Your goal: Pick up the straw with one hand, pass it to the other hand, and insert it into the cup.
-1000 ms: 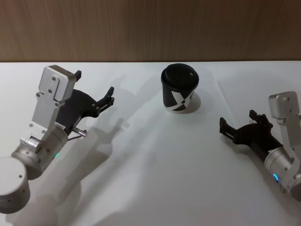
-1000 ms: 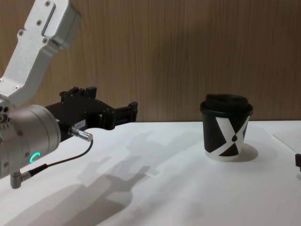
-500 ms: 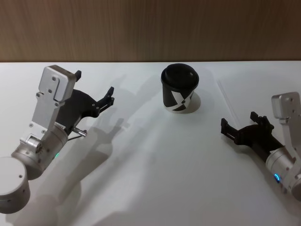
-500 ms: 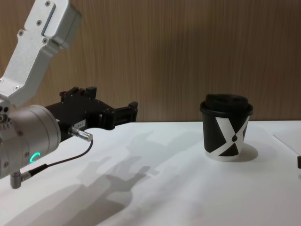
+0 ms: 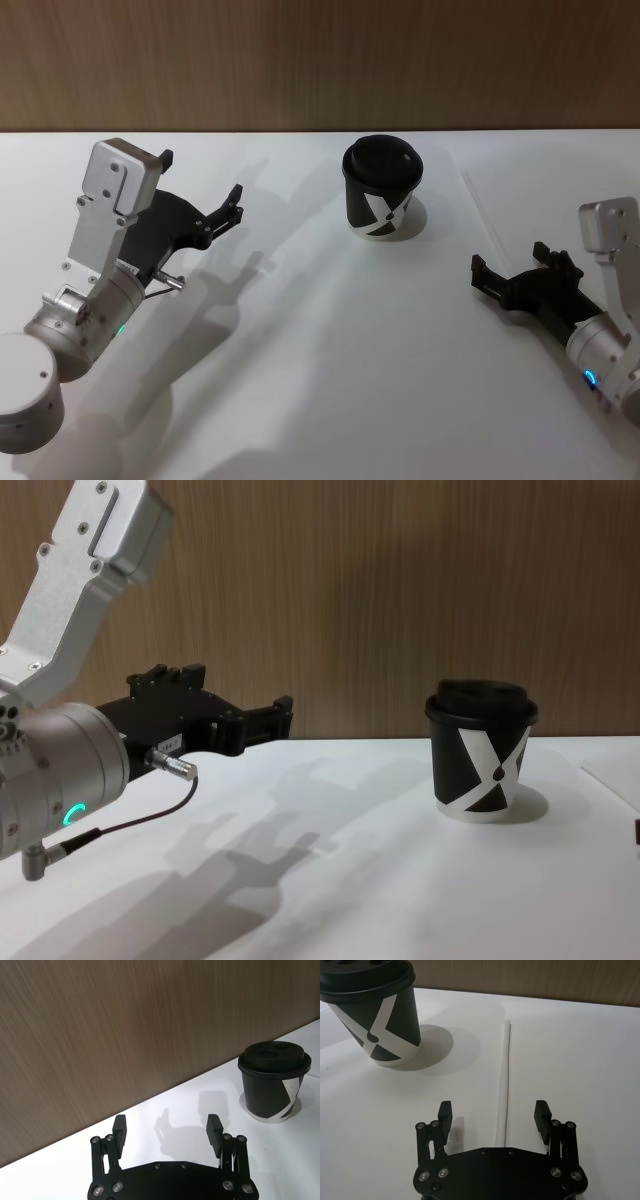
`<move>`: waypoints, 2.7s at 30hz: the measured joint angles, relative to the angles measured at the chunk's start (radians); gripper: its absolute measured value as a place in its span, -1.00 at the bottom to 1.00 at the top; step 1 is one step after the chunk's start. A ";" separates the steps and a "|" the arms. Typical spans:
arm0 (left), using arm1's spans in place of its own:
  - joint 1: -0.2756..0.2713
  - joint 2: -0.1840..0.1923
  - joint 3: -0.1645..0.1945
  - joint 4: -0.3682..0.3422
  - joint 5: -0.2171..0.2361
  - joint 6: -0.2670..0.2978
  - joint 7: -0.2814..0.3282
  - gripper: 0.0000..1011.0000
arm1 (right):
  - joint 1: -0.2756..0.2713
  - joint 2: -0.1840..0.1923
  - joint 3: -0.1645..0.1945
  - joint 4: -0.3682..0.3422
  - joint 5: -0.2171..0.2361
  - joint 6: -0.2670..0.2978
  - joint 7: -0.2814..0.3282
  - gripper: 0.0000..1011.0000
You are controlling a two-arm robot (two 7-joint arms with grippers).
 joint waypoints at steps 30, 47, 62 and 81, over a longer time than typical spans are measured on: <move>0.000 0.000 0.000 0.000 0.000 0.000 0.000 0.98 | 0.007 -0.022 0.017 0.009 -0.019 0.037 0.005 0.98; 0.000 0.000 0.000 0.000 0.000 0.000 0.000 0.98 | 0.007 -0.021 0.017 0.006 -0.035 0.046 0.007 0.42; 0.000 0.000 0.000 0.000 0.000 0.000 0.000 0.98 | 0.007 -0.020 0.017 0.004 -0.039 0.047 0.008 -0.50; 0.000 0.000 0.000 0.000 0.000 0.000 0.000 0.98 | 0.005 -0.020 0.018 0.004 -0.044 0.044 0.009 -1.00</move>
